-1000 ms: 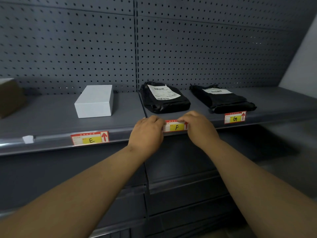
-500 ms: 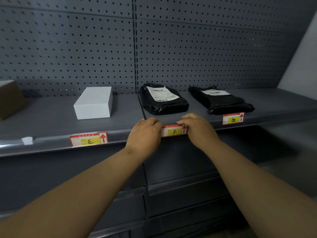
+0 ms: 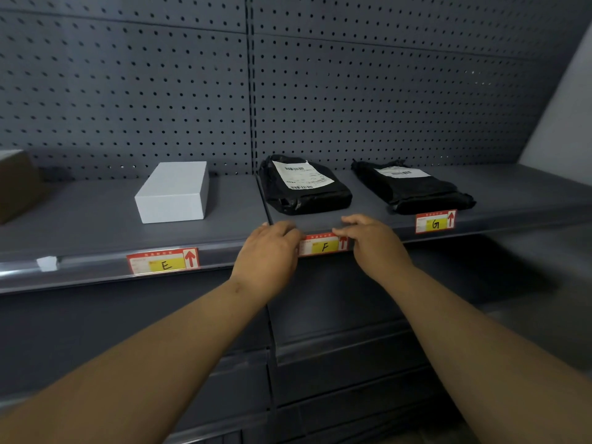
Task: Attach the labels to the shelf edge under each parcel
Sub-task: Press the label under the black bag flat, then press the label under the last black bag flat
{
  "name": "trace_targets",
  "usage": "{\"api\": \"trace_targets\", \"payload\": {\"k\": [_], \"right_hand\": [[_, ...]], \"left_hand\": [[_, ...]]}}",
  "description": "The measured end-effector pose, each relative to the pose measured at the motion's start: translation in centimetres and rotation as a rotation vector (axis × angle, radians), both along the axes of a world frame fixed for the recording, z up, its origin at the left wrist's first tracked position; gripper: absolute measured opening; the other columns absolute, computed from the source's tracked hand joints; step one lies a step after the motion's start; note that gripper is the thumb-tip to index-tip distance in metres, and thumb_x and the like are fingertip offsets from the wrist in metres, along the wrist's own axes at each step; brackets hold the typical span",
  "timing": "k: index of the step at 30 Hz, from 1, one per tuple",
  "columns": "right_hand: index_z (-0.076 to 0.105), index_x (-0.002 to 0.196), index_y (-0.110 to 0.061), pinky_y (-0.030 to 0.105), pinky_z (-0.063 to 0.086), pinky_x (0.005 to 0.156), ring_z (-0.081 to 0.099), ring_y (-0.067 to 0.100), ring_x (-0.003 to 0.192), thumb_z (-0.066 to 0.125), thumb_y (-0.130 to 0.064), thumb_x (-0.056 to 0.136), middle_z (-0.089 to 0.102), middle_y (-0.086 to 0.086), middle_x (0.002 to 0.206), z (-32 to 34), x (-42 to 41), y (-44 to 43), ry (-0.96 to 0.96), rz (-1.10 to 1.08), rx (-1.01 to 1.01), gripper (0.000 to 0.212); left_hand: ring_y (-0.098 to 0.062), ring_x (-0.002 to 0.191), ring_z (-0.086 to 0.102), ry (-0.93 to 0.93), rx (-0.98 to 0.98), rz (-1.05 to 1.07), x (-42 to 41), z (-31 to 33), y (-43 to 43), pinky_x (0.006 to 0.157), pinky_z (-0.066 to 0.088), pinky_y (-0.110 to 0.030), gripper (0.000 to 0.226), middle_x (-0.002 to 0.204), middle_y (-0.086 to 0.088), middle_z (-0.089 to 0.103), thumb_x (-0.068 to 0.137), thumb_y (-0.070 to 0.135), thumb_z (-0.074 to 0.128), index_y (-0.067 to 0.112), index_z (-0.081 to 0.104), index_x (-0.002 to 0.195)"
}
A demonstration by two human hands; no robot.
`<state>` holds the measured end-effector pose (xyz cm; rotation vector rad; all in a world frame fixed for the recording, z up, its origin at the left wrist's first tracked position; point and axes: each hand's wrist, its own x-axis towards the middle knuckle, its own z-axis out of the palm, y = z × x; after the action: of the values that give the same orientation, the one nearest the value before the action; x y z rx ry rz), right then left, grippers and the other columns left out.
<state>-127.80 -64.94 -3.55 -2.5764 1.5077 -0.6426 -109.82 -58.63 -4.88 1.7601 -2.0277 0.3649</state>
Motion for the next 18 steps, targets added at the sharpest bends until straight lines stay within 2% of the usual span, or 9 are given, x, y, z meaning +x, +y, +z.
{"api": "trace_targets", "payload": {"k": [6, 9, 12, 15, 18], "right_hand": [[0.058, 0.127, -0.019, 0.026, 0.028, 0.11, 0.041, 0.019, 0.132, 0.044, 0.008, 0.088, 0.044, 0.002, 0.144, 0.4, 0.0, -0.2, -0.031, 0.018, 0.013, 0.049], [0.055, 0.13, -0.019, 0.023, 0.03, 0.108, 0.044, 0.018, 0.129, 0.041, 0.01, 0.089, 0.047, 0.002, 0.142, 1.5, -0.5, -0.4, -0.071, -0.002, -0.001, 0.052], [0.051, 0.133, -0.016, 0.029, 0.036, 0.109, 0.047, 0.022, 0.127, 0.046, 0.01, 0.088, 0.048, 0.004, 0.14, 3.2, -1.6, -1.1, -0.105, -0.052, 0.011, 0.052], [0.049, 0.135, -0.019, 0.034, 0.037, 0.11, 0.045, 0.024, 0.129, 0.05, 0.007, 0.086, 0.045, 0.006, 0.143, 4.7, -3.4, -2.4, -0.048, -0.132, 0.002, 0.055], [0.048, 0.135, -0.021, 0.035, 0.036, 0.11, 0.046, 0.027, 0.128, 0.046, 0.004, 0.09, 0.044, 0.007, 0.145, 5.7, -5.8, -3.2, -0.031, -0.205, -0.015, 0.052]], "left_hand": [[-0.032, 0.1, 0.056, -0.016, -0.005, -0.005, 0.0, 0.1, -0.2, 0.097, 0.038, -0.039, 0.029, 0.12, -0.01, 0.06, 0.088, 0.014, 0.052, 0.01, 0.061, 0.115], [-0.031, 0.107, 0.055, -0.046, -0.016, -0.017, -0.5, 0.6, -0.4, 0.1, 0.035, -0.038, 0.033, 0.125, -0.01, 0.057, 0.087, 0.016, 0.051, 0.01, 0.059, 0.118], [-0.026, 0.12, 0.048, -0.048, -0.027, -0.061, -1.6, 1.5, -1.0, 0.107, 0.028, -0.035, 0.039, 0.135, -0.008, 0.05, 0.089, 0.019, 0.048, 0.012, 0.051, 0.127], [-0.022, 0.128, 0.04, -0.053, -0.023, -0.098, -3.3, 2.2, -2.2, 0.111, 0.021, -0.034, 0.049, 0.141, -0.006, 0.043, 0.09, 0.02, 0.047, 0.013, 0.039, 0.138], [-0.022, 0.126, 0.041, -0.061, -0.019, -0.123, -5.2, 2.6, -3.5, 0.111, 0.019, -0.034, 0.05, 0.138, -0.005, 0.046, 0.09, 0.02, 0.047, 0.013, 0.038, 0.138]]}}
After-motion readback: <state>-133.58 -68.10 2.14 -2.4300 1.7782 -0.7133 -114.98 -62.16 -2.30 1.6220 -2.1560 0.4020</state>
